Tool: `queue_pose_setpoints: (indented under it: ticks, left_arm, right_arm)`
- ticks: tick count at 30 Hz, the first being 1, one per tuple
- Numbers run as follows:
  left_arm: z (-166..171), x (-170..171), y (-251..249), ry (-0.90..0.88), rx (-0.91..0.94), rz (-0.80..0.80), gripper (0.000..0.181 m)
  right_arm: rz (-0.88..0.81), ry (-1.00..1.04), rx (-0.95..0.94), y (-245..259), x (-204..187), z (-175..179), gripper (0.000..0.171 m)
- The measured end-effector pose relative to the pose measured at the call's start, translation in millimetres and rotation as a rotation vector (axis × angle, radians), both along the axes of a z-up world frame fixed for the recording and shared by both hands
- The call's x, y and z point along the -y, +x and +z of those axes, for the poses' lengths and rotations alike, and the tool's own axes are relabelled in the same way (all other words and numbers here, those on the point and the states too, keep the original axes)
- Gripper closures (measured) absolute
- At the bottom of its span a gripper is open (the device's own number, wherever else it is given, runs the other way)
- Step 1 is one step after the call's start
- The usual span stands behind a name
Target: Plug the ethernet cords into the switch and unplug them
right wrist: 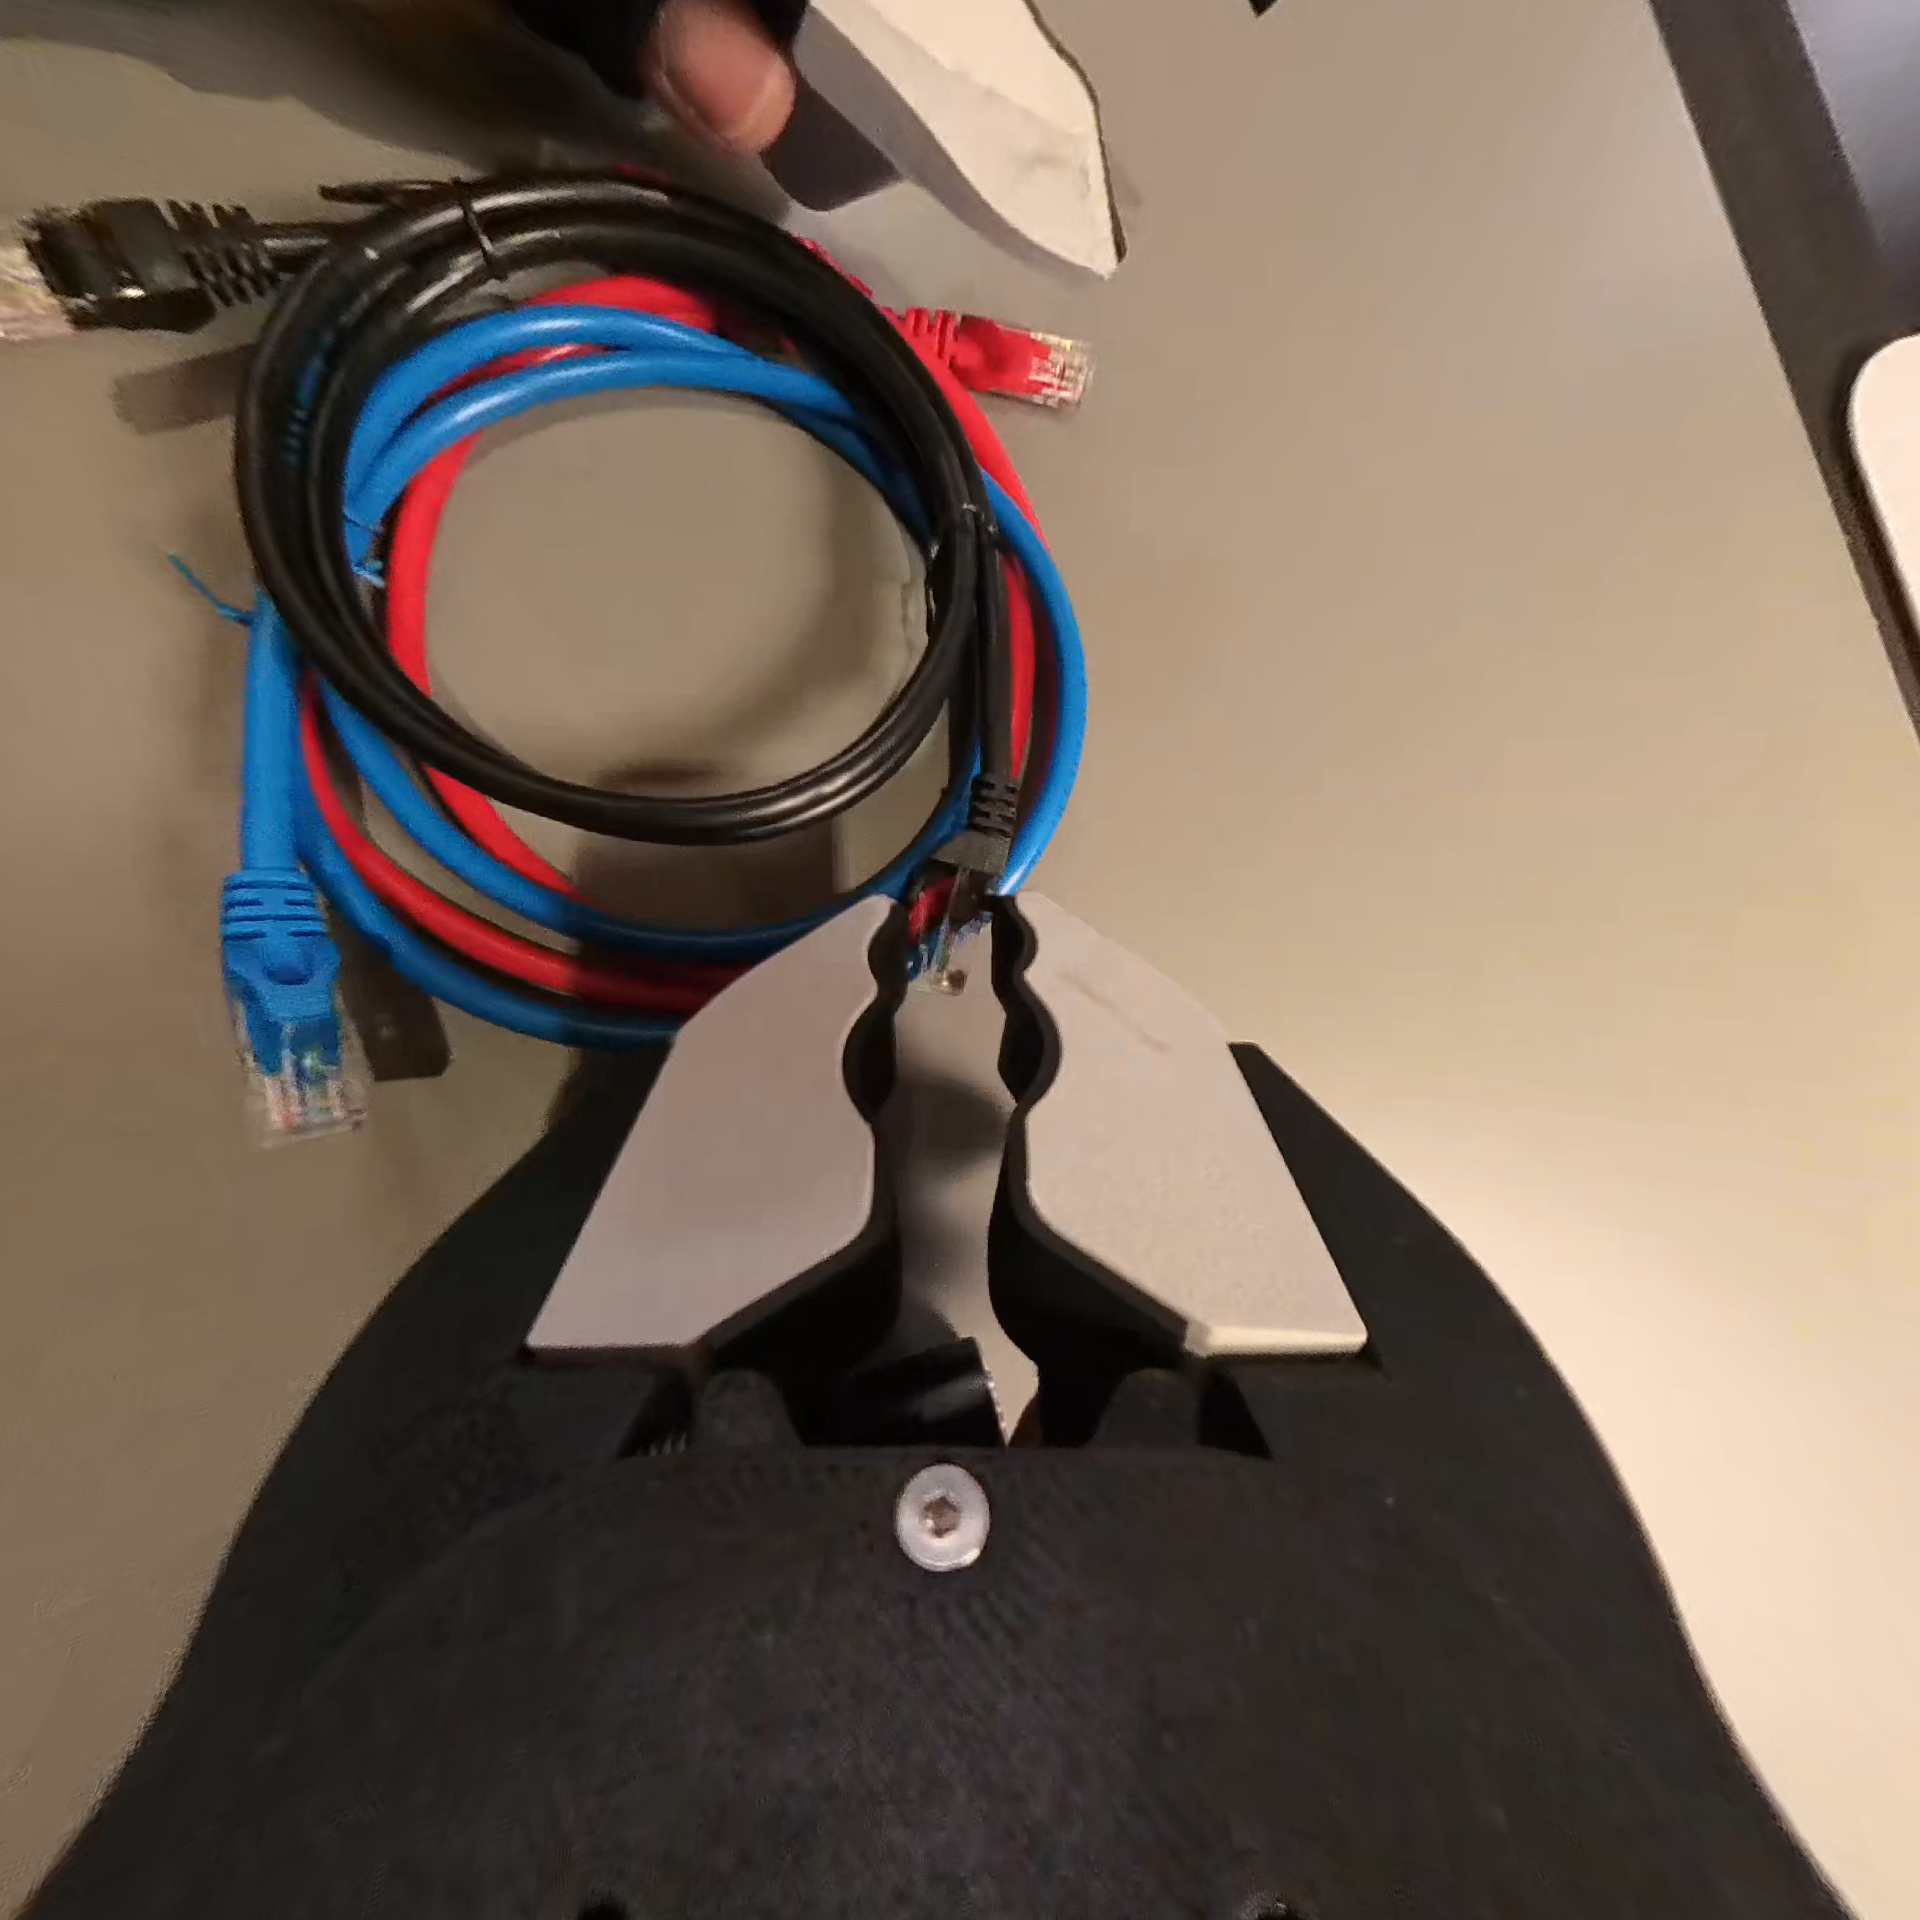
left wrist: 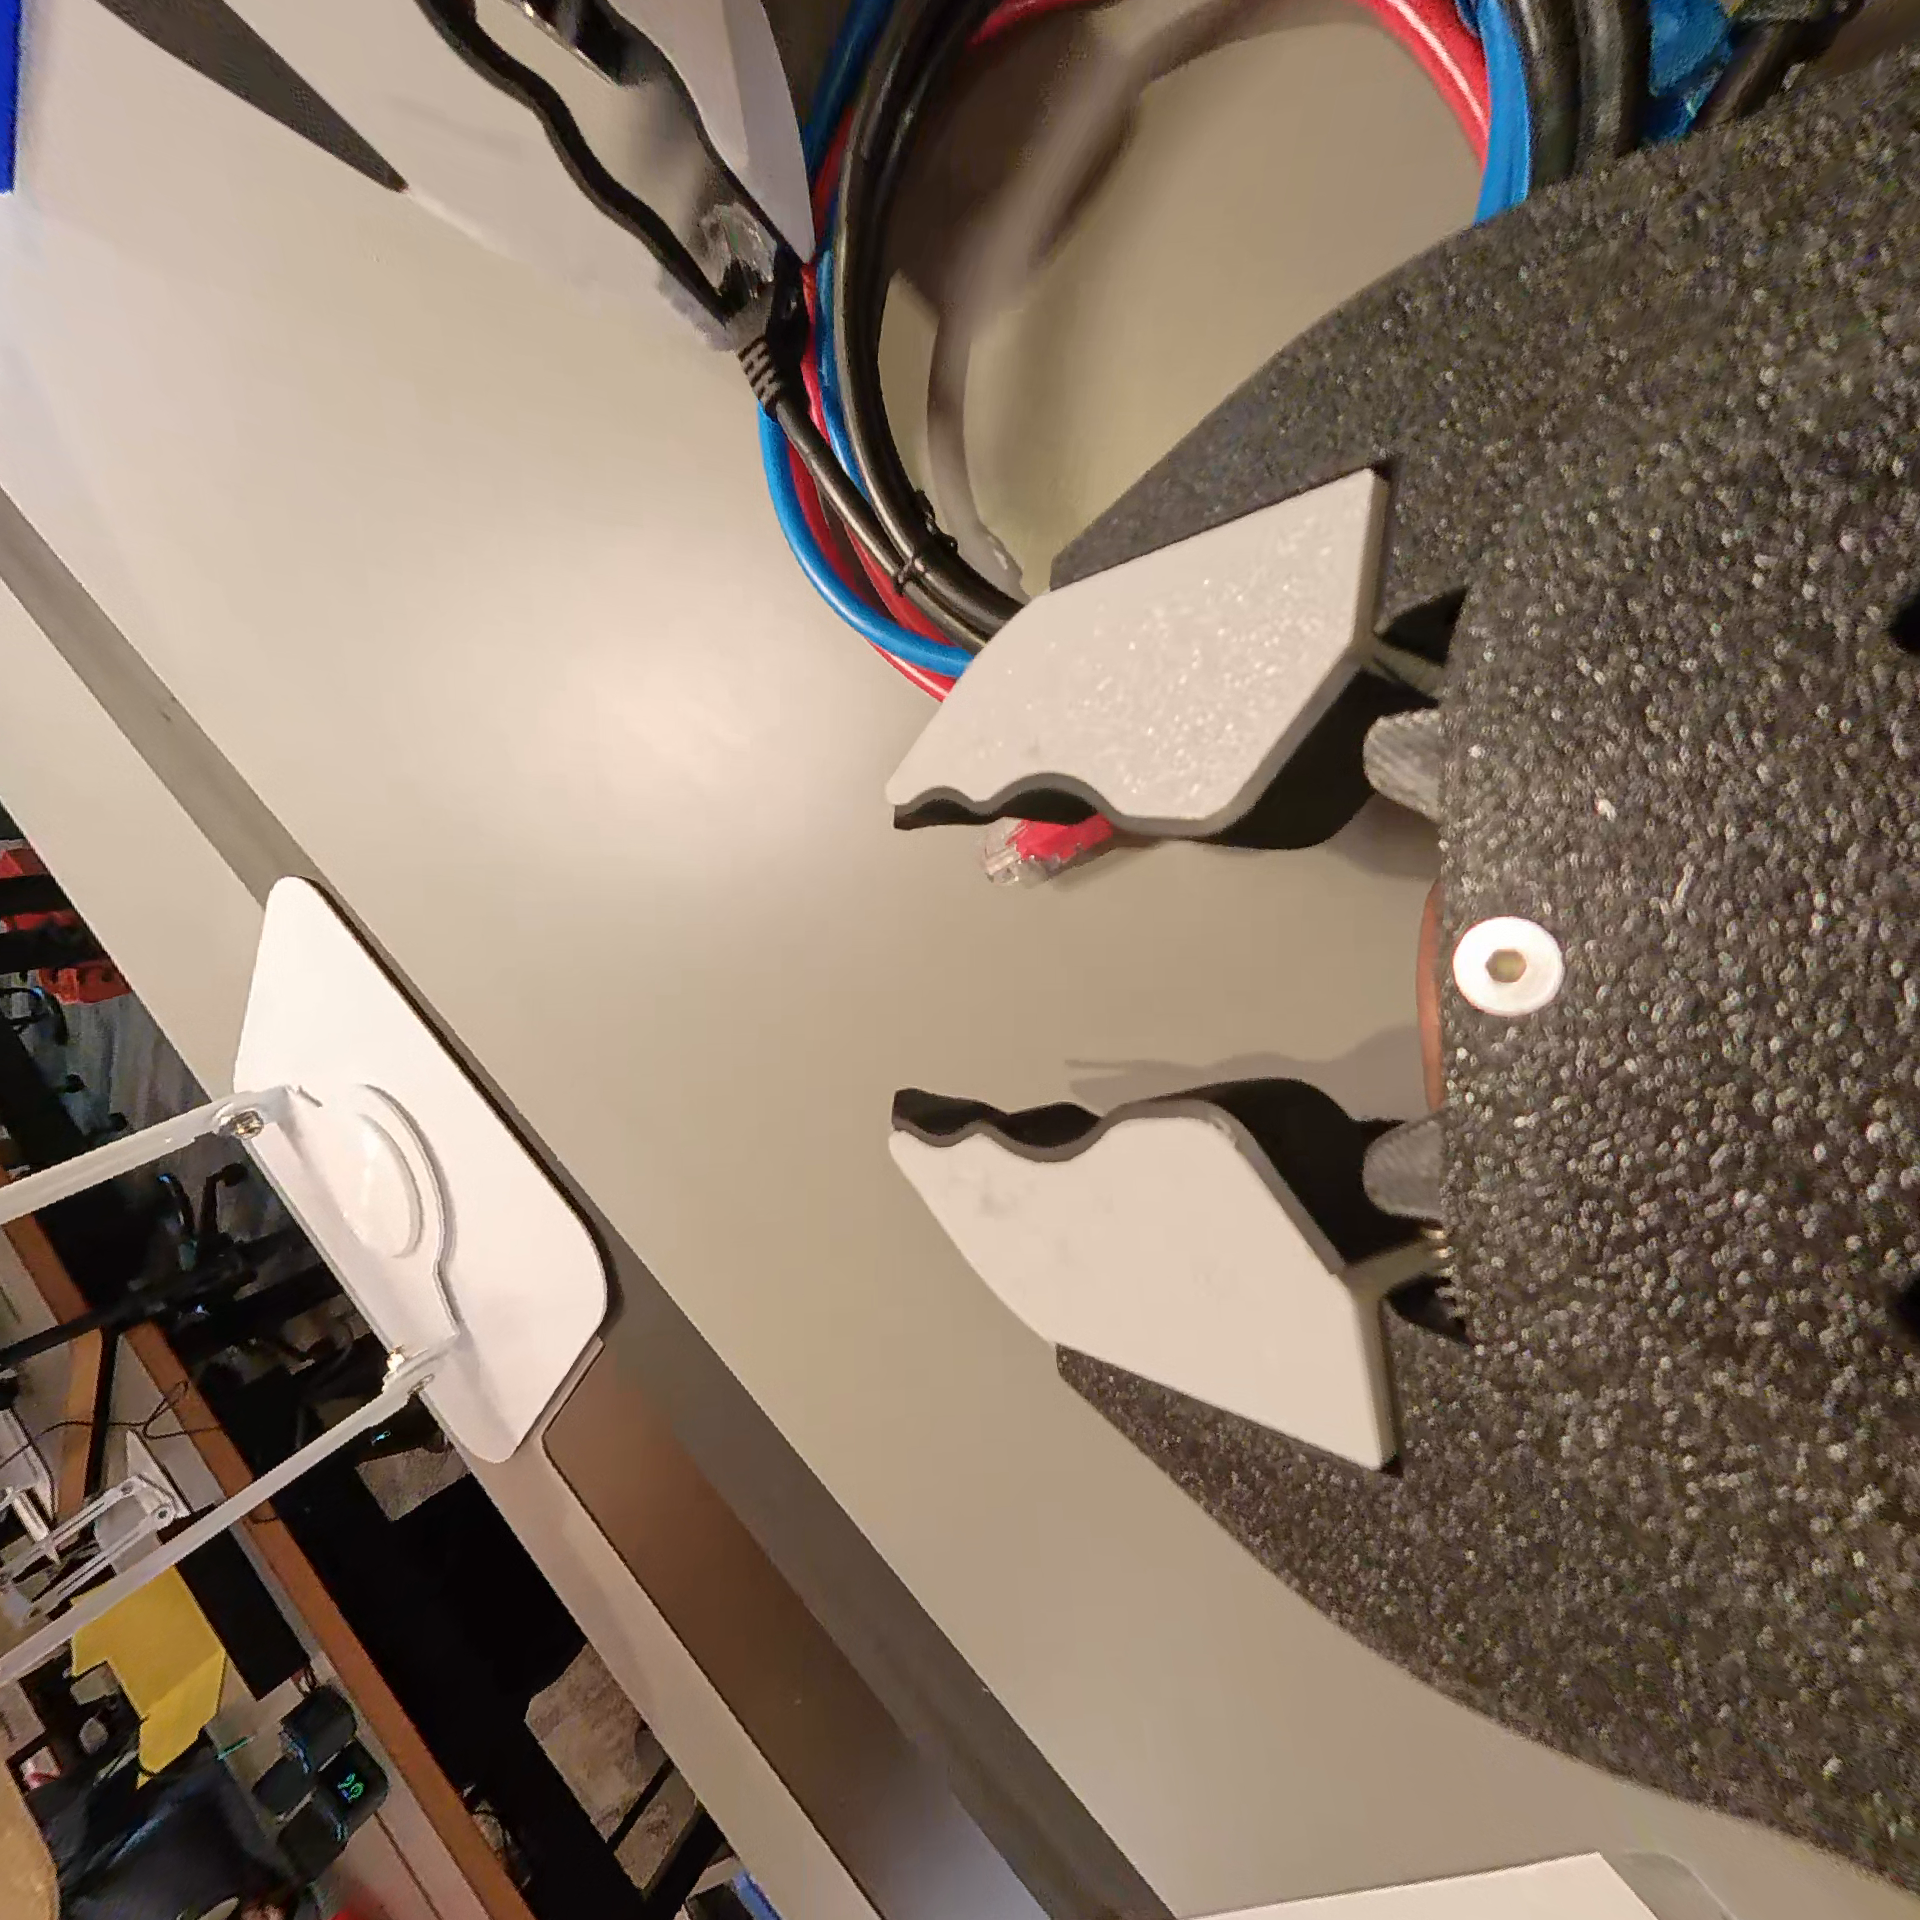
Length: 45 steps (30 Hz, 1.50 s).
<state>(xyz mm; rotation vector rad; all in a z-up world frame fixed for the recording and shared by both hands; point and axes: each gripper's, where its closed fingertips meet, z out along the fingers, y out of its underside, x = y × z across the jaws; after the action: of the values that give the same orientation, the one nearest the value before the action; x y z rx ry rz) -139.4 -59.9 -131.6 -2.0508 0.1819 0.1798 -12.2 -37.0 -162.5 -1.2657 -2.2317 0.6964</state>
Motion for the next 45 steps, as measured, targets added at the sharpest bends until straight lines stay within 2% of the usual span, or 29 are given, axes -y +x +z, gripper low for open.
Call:
queue_pose_setpoints:
  ticks: [5, 10, 17, 22, 25, 29, 36, 42, 45]
  left_arm:
    - [5.1, 0.8, -0.3, 0.031, 0.029, -0.004, 0.13]
    - [27.3, 2.3, 6.0, 0.143, 0.151, -0.059, 0.132]
    - [60.4, 9.9, 43.6, 0.234, 0.273, -0.286, 0.133]
    - [97.8, 23.3, 65.2, 0.321, 0.294, -0.398, 0.135]
    - [108.0, 31.7, 91.2, 0.312, 0.371, -0.517, 0.136]
    - [91.9, 34.8, 132.6, 0.193, 0.4, -0.655, 0.135]
    - [61.1, 31.3, 179.3, 0.009, 0.371, -0.709, 0.135]
    - [32.8, 38.7, 202.0, -0.145, 0.235, -0.758, 0.135]
    - [31.7, 36.4, 207.3, -0.13, 0.216, -0.76, 0.15]
  right_arm:
    - [0.04, 0.061, -0.091, 5.6, -0.1, 9.0, 0.157]
    - [0.098, 0.053, -0.249, 17.0, -0.6, 37.1, 0.158]
    - [0.201, -0.02, -0.441, 33.8, 11.9, 70.0, 0.158]
    - [0.265, -0.115, -0.466, 42.9, 23.5, 79.1, 0.158]
    - [0.304, -0.197, -0.427, 48.4, 32.5, 79.0, 0.158]
    - [0.377, -0.263, -0.367, 57.0, 48.1, 74.6, 0.158]
    - [0.493, -0.262, -0.286, 72.4, 70.0, 66.1, 0.158]
    - [0.461, -0.292, -0.277, 71.3, 65.2, 69.4, 0.159]
    - [0.447, -0.321, -0.288, 73.1, 60.5, 71.9, 0.159]
